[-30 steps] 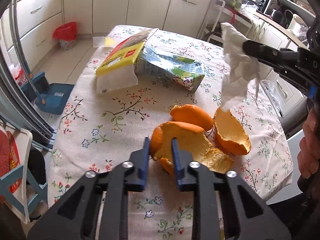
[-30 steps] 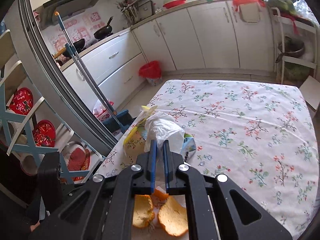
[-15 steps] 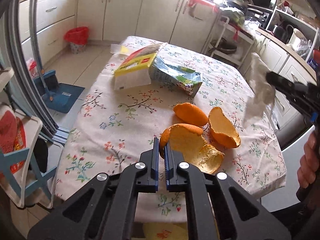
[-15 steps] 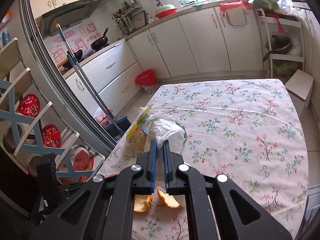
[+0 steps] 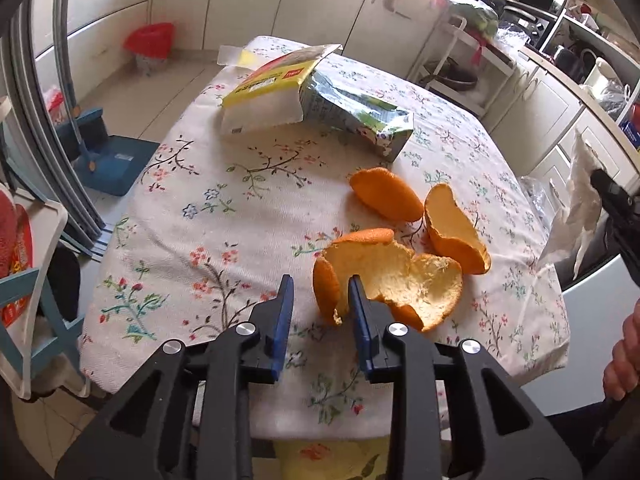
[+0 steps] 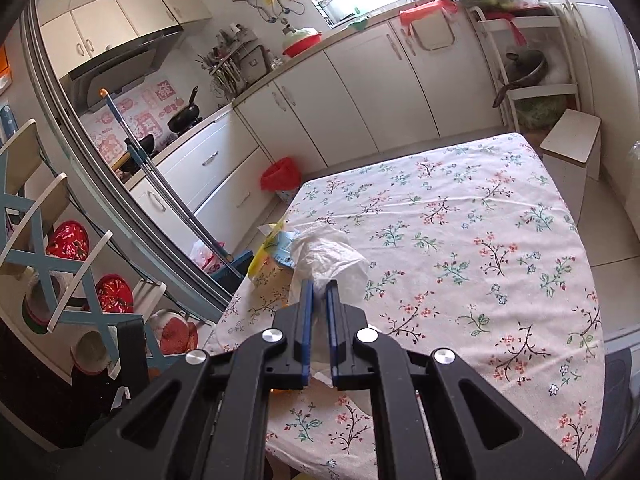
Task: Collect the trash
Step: 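Close the left tool on an orange peel while the right tool lifts the plastic bag, then lift the orange peel with the left tool while the right tool holds the plastic bag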
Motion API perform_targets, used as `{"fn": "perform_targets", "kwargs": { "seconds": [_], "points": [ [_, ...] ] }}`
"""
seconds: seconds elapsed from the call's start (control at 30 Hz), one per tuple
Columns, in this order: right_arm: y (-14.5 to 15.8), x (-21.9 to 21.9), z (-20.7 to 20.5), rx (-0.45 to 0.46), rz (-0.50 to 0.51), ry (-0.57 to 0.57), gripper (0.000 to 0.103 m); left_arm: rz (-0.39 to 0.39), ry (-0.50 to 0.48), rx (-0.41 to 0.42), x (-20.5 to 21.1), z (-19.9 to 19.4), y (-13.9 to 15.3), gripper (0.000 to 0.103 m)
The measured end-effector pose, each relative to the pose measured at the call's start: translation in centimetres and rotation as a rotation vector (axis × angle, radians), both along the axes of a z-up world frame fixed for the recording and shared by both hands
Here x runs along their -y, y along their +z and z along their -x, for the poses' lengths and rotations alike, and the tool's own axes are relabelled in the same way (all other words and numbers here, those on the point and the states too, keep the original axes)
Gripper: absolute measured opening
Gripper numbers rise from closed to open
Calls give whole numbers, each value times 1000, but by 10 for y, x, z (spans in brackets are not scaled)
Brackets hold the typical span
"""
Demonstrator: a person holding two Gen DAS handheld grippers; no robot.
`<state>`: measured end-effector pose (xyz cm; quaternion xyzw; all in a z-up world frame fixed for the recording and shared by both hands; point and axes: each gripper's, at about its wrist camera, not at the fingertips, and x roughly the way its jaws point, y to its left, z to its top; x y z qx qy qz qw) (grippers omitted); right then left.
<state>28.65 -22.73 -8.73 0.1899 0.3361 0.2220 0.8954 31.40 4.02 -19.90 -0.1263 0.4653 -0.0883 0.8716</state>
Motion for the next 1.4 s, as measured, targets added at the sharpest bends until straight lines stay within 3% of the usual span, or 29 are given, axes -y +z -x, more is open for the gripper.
{"fn": "perform_targets", "kwargs": {
  "seconds": [0.07,0.17,0.3,0.73,1.4],
  "points": [
    [-1,3,1,0,-1,2,8,-3,-2,4,2,-1,0,26],
    [2,1,2,11,4,5,8,-8,-16,4,7,-2,0,10],
    [7,-1,6,38,15,4,8,-1,-8,28,7,2,6,7],
    [0,4,22,29,-17,-36,8,117,114,162,-35,41,42,5],
    [-15,15,78,-1,-82,-63,8,153,79,190,-36,101,47,5]
  ]
}}
